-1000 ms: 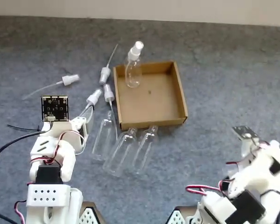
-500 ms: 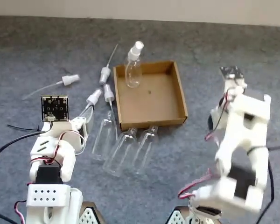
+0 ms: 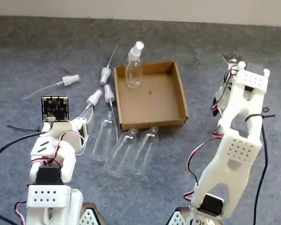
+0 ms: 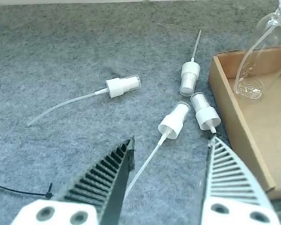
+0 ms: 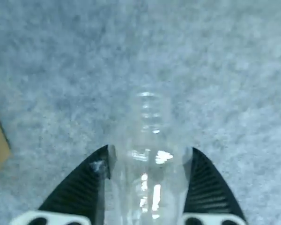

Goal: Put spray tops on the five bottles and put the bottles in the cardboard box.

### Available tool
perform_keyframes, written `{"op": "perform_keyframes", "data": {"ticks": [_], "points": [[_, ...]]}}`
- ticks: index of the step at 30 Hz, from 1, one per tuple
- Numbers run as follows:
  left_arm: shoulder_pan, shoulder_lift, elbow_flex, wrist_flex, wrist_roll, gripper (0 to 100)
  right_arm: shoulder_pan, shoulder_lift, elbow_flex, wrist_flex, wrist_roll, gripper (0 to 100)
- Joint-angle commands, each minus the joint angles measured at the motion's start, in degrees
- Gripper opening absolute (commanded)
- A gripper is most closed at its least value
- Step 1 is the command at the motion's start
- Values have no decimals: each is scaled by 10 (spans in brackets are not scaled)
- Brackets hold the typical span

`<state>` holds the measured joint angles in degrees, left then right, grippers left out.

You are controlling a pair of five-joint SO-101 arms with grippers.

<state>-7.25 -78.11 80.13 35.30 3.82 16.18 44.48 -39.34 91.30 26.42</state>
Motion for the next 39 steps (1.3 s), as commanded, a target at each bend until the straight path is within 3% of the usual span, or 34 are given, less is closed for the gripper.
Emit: {"op": "perform_keyframes", "data": {"ticks": [1,10,39], "points": [[-5,-8,-4,-14,3,228,4,31,-112,61,-4,195],[-5,-8,-4,-14,3,228,0,48,-215,97,-6,265],[-5,-8,-4,-14,3,228,3,132,-242,95,18,264]]}}
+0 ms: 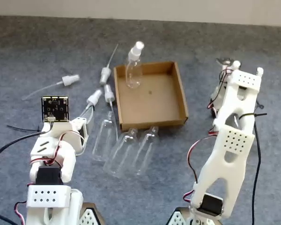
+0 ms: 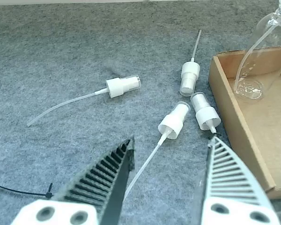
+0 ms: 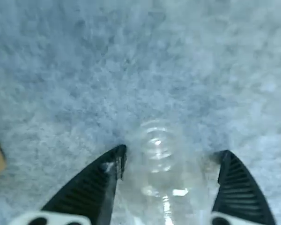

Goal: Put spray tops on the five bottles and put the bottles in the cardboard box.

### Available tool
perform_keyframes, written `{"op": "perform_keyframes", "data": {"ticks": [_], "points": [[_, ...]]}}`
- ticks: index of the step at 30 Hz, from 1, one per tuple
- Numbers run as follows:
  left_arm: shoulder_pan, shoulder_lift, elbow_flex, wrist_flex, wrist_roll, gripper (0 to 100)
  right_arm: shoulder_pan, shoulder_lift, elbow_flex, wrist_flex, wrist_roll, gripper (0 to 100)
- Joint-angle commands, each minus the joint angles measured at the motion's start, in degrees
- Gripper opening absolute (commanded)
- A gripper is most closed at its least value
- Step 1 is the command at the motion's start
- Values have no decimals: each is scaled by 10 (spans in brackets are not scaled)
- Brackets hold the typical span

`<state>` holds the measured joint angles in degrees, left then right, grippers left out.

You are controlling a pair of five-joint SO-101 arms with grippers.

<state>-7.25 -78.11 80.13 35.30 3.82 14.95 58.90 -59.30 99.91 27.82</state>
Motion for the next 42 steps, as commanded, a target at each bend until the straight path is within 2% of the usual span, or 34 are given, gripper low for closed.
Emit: {"op": "perform_keyframes", "data": {"ticks": [1,6,12,17,22,33,37,42], "points": [[-5,-8,-4,-14,3,228,17,-14,-46,10,4,263],[-5,-8,-4,-14,3,228,21,-15,-77,13,4,257],[-5,-8,-4,-14,3,228,21,-14,-73,13,4,104],[-5,-8,-4,-14,3,228,22,-14,-73,13,4,51],[-5,-8,-4,-14,3,228,21,-28,-79,13,-48,4],[-5,-8,-4,-14,3,228,-3,-257,-62,14,-142,3],[1,-8,-4,-14,2,228,-36,-376,34,14,-156,3],[39,-10,-11,5,-46,228,-110,-533,168,13,-157,3]]}}
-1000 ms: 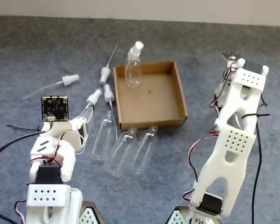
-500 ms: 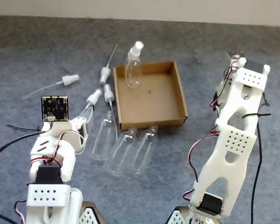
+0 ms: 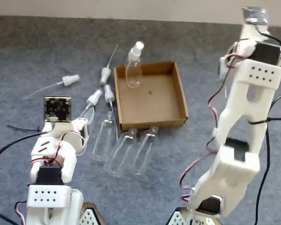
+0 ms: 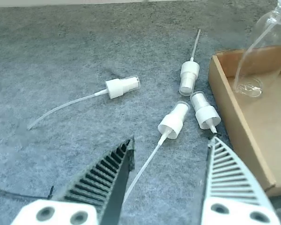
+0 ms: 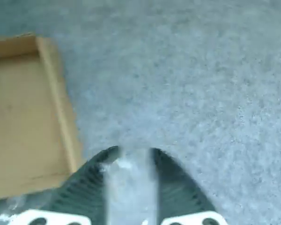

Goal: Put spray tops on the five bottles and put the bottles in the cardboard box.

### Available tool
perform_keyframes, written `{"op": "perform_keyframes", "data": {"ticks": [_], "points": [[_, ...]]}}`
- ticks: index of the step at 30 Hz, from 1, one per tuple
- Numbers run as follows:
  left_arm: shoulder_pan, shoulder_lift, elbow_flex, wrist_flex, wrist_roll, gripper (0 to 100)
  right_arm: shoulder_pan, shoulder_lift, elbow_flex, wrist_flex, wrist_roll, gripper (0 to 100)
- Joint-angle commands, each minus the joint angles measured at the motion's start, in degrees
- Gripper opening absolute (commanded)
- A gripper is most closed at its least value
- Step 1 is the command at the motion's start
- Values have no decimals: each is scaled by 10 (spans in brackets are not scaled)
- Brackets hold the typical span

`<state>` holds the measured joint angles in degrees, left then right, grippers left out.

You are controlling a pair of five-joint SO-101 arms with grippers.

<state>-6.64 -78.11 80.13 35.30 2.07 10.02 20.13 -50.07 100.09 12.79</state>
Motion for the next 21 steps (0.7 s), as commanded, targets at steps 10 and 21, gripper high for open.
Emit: {"op": "perform_keyframes", "data": {"ticks": [10,21], "points": [[37,-12,-35,48,-33,228,-131,-321,252,10,14,3],[39,-8,-33,48,-33,228,97,-325,516,10,69,126]]}}
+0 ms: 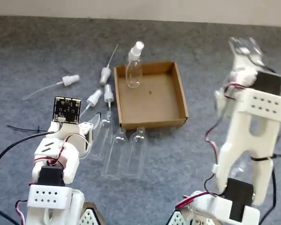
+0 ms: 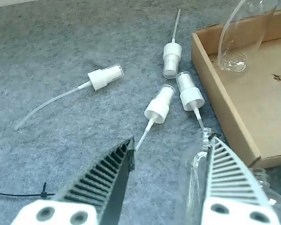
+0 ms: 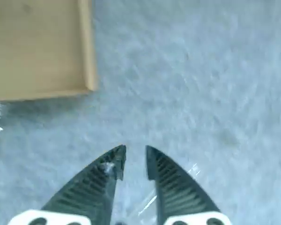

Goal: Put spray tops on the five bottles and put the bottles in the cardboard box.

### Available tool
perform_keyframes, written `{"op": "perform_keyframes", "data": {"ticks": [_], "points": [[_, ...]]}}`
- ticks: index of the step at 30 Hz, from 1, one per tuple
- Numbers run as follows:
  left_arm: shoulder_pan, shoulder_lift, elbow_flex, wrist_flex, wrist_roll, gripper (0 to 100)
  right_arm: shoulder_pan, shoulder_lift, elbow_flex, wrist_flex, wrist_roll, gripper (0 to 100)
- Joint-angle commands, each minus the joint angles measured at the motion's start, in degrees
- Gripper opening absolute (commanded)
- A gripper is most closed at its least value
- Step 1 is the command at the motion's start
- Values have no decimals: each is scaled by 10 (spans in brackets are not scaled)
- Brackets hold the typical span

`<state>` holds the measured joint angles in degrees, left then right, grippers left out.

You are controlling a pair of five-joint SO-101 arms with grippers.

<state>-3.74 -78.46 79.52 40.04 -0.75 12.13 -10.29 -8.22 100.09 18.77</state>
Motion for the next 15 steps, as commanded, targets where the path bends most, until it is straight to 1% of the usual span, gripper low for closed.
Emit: {"op": "perform_keyframes", "data": {"ticks": [1,3,5,7,9,11,13,15], "points": [[11,-5,-27,1,-4,228,91,-21,133,10,7,158],[11,-5,-27,1,-4,228,133,-22,196,9,6,212],[11,-5,-27,1,-4,228,201,-22,244,4,11,241],[12,-5,-26,1,-4,228,289,-22,273,-29,18,242],[12,-5,-20,1,-4,228,370,-22,275,-66,42,244],[12,-5,-15,0,-4,228,434,-22,280,-87,52,245],[12,-5,-15,0,-4,228,473,-21,280,-99,90,245],[13,-5,-14,0,-4,228,489,-15,283,-98,119,245]]}}
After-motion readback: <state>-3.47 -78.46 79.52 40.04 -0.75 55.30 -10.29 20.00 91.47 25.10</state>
